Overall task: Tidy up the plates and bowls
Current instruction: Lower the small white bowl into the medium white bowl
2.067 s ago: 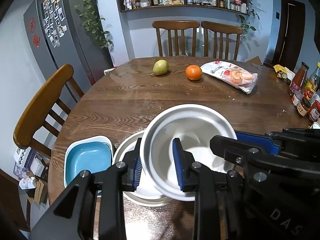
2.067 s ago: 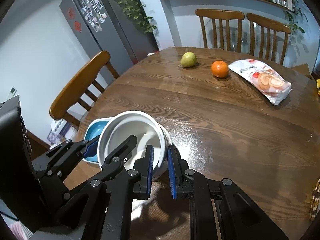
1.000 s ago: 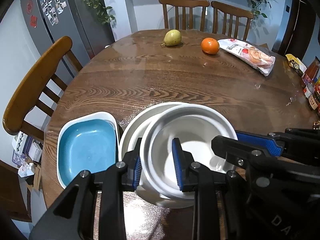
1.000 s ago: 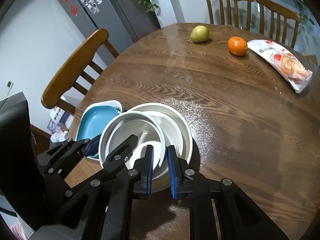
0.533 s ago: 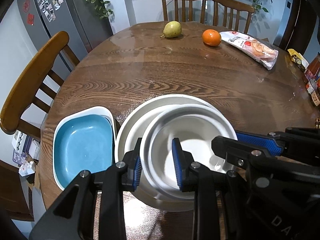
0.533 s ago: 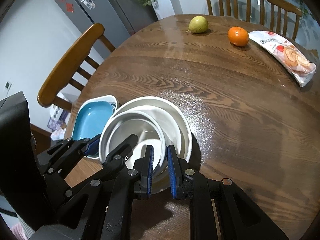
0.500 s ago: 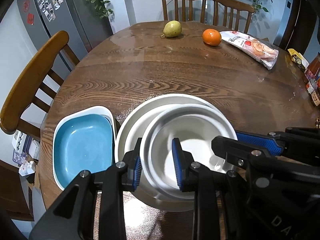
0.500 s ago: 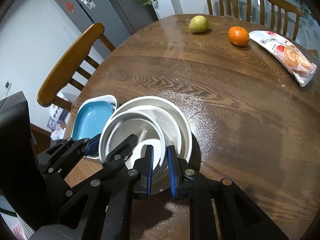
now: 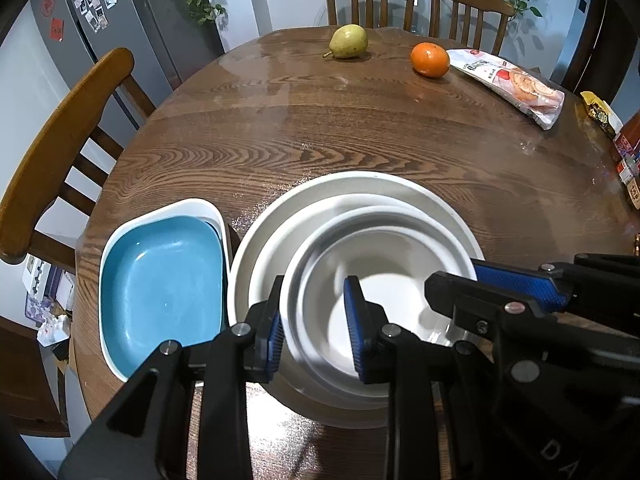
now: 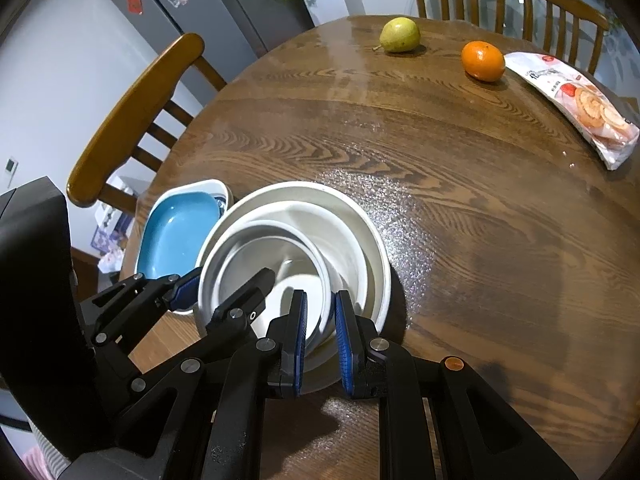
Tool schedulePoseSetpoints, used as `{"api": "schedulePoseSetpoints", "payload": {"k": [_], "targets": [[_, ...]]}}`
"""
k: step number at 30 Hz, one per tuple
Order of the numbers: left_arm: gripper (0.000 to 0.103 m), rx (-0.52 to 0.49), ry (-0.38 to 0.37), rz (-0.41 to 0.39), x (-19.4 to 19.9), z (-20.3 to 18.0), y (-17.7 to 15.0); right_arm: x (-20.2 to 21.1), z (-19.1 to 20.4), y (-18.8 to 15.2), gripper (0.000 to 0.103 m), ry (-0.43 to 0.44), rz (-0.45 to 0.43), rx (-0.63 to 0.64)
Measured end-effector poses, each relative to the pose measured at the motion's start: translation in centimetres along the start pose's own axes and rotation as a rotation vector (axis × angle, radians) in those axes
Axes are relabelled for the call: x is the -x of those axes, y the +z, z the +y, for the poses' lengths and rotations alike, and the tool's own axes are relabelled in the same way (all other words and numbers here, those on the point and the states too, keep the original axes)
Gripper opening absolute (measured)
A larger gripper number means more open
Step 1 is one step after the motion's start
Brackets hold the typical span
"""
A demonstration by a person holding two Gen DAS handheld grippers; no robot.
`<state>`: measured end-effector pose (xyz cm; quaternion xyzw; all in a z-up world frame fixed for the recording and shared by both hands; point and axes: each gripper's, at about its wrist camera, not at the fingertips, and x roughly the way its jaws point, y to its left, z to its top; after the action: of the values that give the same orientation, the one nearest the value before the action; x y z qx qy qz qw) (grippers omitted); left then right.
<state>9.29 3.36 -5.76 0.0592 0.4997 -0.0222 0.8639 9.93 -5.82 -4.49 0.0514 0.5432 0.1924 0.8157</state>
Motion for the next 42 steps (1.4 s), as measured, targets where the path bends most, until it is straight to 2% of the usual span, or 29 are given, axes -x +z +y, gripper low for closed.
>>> {"api": "schedulePoseSetpoints", "payload": {"k": [36,42], "targets": [[0.024,-0.009,-0.007,0.026,-0.66,0.0,0.5,-0.46,-0.68,0.4,0.017,0.004,0.012,-0.036],[0.027,-0.009,-0.007,0.025,-0.66,0.01,0.49,-0.27,-0.7,0.31,0.017,-0.001,0.005,-0.035]]}}
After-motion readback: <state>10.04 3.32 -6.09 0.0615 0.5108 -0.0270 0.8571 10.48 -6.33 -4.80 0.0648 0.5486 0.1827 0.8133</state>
